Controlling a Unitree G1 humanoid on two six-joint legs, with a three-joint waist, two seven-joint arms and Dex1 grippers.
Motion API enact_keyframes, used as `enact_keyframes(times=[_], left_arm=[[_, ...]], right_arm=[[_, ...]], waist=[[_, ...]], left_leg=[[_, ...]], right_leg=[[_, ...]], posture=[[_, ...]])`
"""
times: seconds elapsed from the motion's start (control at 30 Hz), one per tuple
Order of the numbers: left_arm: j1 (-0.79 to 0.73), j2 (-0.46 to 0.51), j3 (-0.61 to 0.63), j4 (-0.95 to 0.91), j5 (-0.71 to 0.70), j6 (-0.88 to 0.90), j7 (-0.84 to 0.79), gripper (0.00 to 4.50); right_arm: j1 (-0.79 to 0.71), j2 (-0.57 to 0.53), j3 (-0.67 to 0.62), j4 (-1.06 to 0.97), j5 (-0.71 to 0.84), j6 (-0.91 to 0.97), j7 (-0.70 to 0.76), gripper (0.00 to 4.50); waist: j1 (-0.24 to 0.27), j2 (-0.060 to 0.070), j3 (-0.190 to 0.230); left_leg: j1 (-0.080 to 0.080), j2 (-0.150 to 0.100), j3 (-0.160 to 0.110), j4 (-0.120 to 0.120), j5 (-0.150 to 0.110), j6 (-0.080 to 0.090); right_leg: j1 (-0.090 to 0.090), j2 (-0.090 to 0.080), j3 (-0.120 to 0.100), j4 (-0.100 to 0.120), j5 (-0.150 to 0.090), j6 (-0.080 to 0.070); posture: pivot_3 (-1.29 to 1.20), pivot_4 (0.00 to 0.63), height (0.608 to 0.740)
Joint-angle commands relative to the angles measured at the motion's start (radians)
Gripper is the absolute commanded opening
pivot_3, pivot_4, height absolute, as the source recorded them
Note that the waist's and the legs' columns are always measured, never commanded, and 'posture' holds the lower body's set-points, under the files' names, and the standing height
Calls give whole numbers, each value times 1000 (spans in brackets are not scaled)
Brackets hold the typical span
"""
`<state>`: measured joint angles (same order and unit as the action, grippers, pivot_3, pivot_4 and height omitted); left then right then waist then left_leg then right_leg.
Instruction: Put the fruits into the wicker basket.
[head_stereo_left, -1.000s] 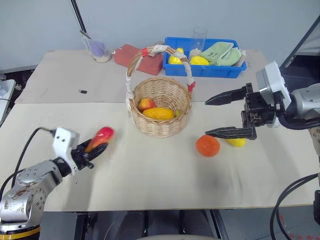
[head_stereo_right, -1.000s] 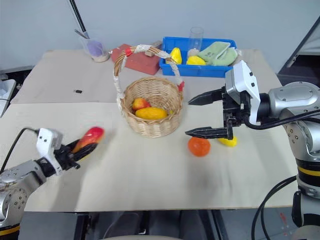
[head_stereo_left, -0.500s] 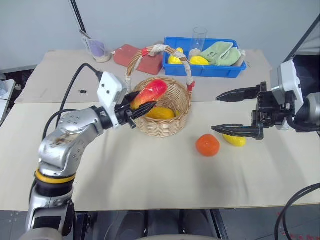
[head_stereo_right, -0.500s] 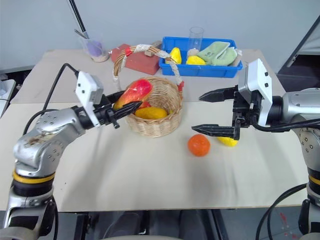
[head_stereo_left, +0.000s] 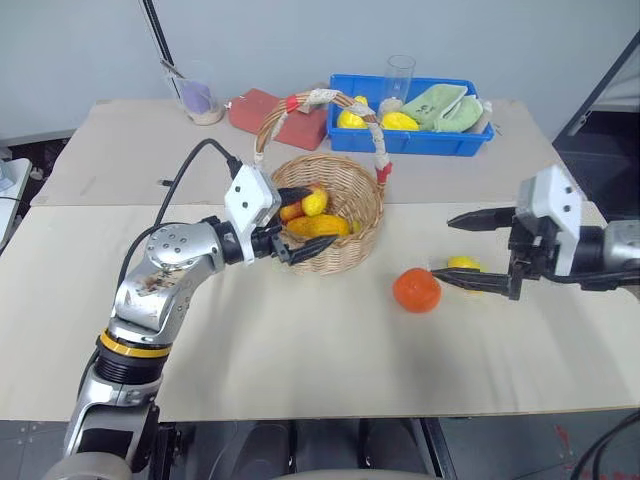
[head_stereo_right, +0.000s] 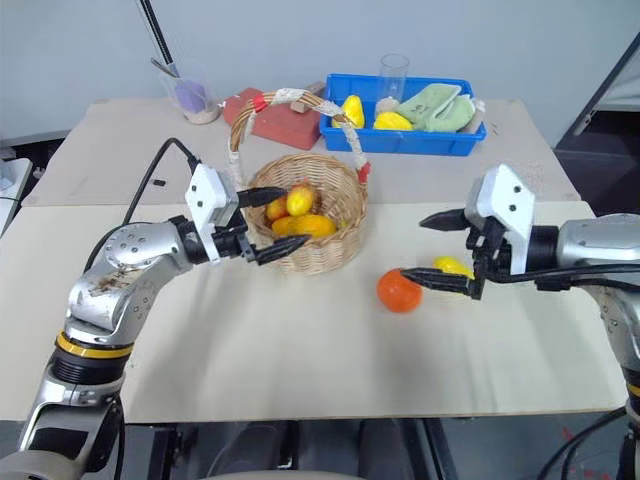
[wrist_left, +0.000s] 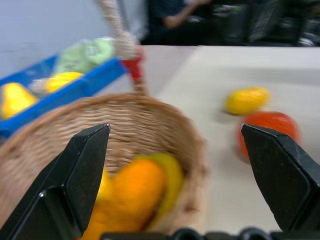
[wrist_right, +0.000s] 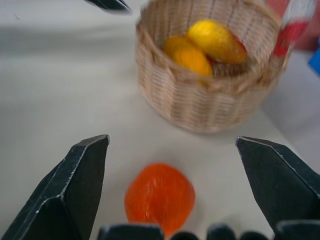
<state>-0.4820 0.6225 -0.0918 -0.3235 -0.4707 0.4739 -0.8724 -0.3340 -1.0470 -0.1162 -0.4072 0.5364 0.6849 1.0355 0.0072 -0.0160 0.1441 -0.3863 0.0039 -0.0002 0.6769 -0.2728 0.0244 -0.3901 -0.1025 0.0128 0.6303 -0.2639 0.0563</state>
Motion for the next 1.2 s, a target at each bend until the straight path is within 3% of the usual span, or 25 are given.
enact_keyframes(times=[0.03, 0.17, 0.43, 0.57, 0.73, 0.77, 1.0, 1.1, 1.2], left_arm=[[46, 103, 65, -110, -82, 18, -133, 4458], [89, 196, 128, -169, -185, 65, -219, 4458], [220, 342, 169, -237, -202, 44, -349, 4458], [225, 334, 189, -258, -235, 64, -327, 4458], [237, 339, 206, -262, -243, 73, -305, 4500], [243, 343, 211, -262, -242, 73, -303, 4500], [328, 308, 340, -245, -269, 49, -247, 4500], [373, 272, 410, -238, -287, 59, -194, 4500], [409, 253, 452, -251, -301, 69, -154, 4500]], right_arm=[[16, 29, 69, 2, -97, -49, -63, 4500], [18, 80, 132, 61, -168, -89, -90, 4500], [2, 156, 206, 158, -192, -45, -86, 4500], [16, 168, 227, 170, -195, -35, -77, 4500], [16, 196, 235, 188, -218, -61, -88, 3090], [16, 197, 236, 187, -222, -70, -85, 2991], [-32, 197, 176, 30, -87, 3, -17, 2977], [-141, 260, 138, -41, 39, 96, -56, 2977], [-267, 345, 150, -20, 38, 115, -139, 2977]], waist=[[-3, 0, 0], [-3, 0, 0], [1, 0, 0], [4, 0, 0], [2, 0, 0], [2, 0, 0], [0, 1, 0], [-8, 1, 1], [-10, 1, 1]], left_leg=[[0, 0, 0, 0, 0, 0], [0, 2, 0, 1, 0, 0], [1, 5, 1, 1, 0, 1], [0, 6, 1, 1, 0, 0], [1, 7, 1, 1, 0, 1], [1, 8, 1, 1, 0, 1], [1, 9, 1, 1, -1, 1], [1, 11, 1, 0, -1, 1], [2, 11, 0, 0, -1, 1]], right_leg=[[0, 1, 0, 0, 0, 0], [0, 3, 1, 0, 0, 0], [1, 5, 1, -1, 0, 0], [1, 6, 1, -1, 0, -1], [1, 8, 2, -1, 0, -1], [1, 9, 2, -1, 0, -1], [0, 10, 2, 0, 0, -2], [0, 10, 3, 0, 0, -3], [0, 10, 2, 0, 0, -3]], posture=[[0, 150, 740], [0, 150, 740], [0, 150, 740], [0, 150, 740], [0, 150, 740], [0, 150, 740], [0, 150, 740], [0, 150, 740], [0, 150, 740]])
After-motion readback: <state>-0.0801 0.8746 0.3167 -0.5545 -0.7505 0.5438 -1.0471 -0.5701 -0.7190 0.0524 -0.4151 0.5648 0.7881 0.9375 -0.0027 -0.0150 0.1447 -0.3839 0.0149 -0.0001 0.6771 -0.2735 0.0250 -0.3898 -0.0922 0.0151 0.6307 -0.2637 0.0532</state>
